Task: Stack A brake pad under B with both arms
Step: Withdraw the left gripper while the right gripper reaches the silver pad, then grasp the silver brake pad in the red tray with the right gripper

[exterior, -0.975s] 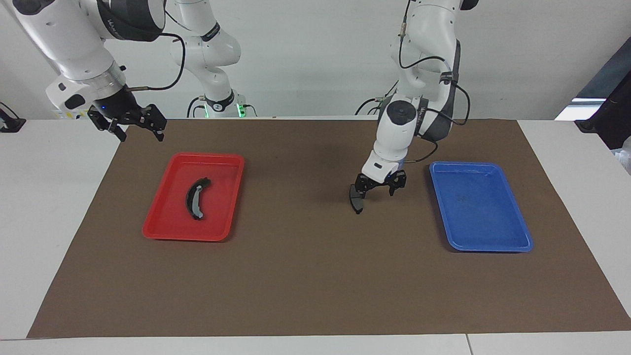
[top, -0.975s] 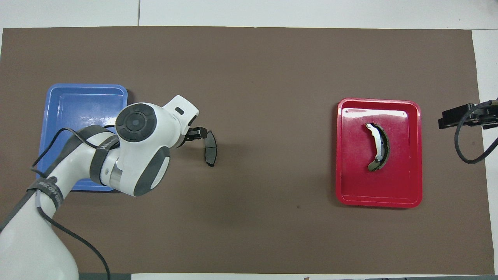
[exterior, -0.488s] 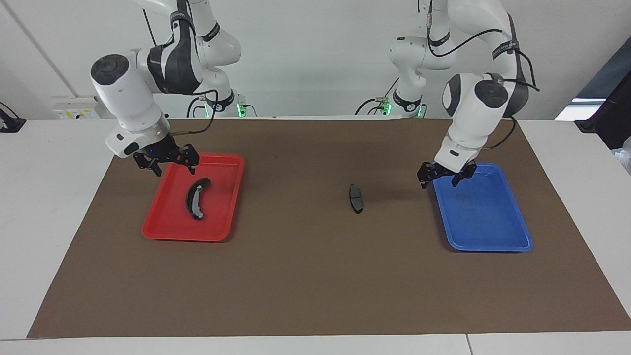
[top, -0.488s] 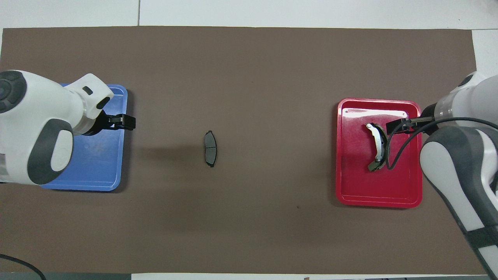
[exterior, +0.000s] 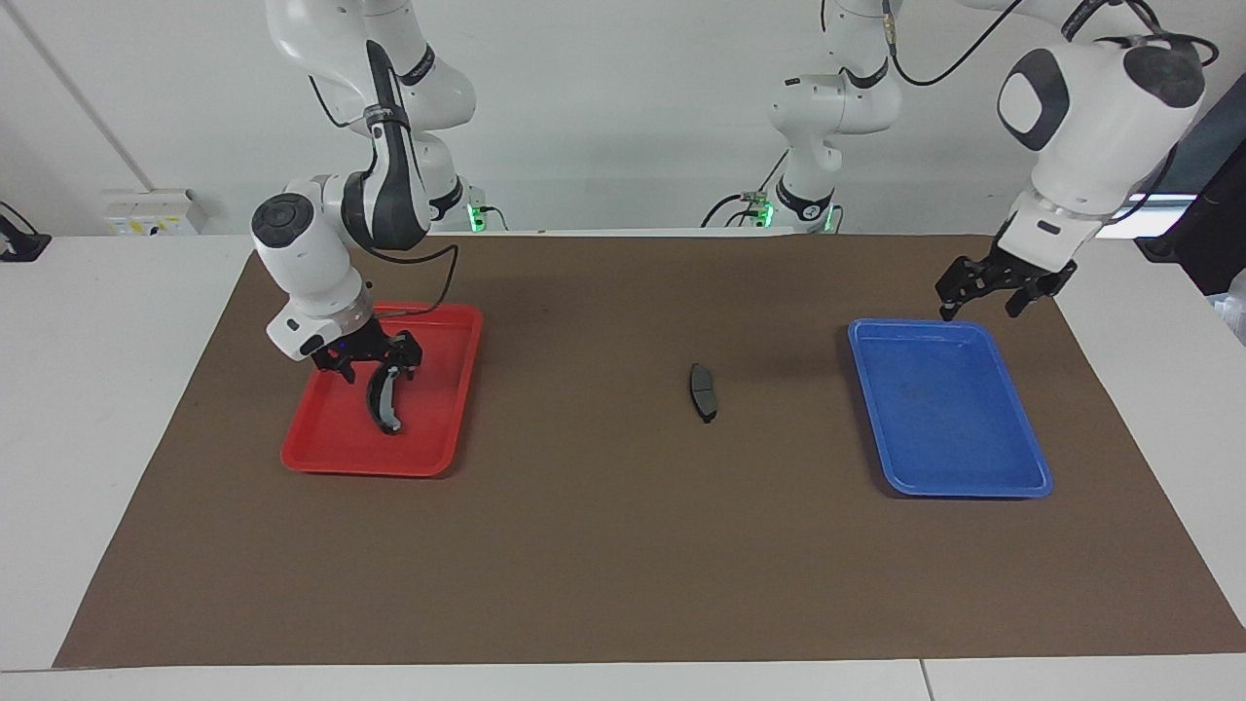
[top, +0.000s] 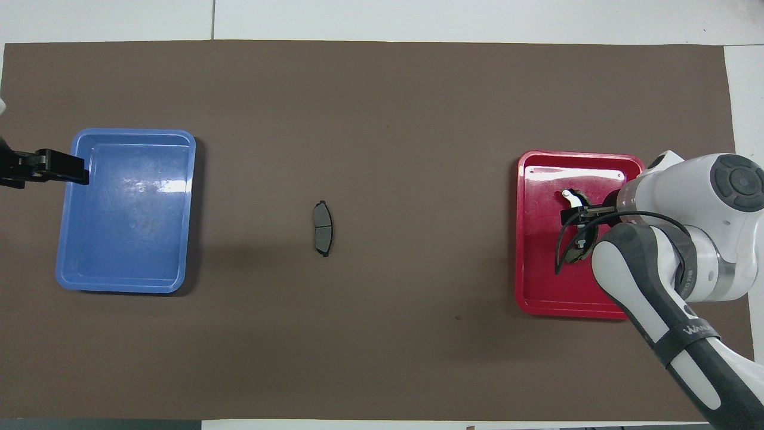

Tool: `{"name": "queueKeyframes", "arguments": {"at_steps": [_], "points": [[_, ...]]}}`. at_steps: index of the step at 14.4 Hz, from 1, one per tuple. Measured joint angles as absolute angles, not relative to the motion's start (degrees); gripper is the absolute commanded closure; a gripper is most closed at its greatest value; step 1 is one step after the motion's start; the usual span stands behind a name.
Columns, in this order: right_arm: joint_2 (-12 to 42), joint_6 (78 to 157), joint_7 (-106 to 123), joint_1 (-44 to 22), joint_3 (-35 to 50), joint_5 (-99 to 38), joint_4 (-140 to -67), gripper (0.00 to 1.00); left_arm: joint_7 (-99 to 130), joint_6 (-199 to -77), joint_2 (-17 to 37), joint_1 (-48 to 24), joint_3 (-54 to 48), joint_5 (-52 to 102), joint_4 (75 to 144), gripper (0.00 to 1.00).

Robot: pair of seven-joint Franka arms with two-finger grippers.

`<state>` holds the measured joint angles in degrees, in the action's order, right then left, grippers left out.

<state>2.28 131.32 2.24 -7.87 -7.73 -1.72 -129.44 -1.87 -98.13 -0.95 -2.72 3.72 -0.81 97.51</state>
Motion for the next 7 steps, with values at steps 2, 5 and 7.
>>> {"name": "queueKeyframes", "arguments": {"at_steps": [2, 5, 7], "points": [[2.76, 132.55, 2.24, -7.82, -7.86, -1.73, -129.71, 0.04, -2.16, -96.54, -0.86, -2.16, 3.71, -0.81, 95.63, 0.01], [4.56, 135.35, 2.94, -6.87, -7.94, -1.73, -130.44, 0.06, -2.69, -93.35, -0.22, -1.89, 3.69, -0.80, 92.93, 0.00], [5.34, 136.44, 3.56, -6.33, -7.96, -1.73, -130.94, 0.09, -3.98, -91.34, 0.08, -1.21, 3.71, -0.80, 91.42, 0.00]]}}
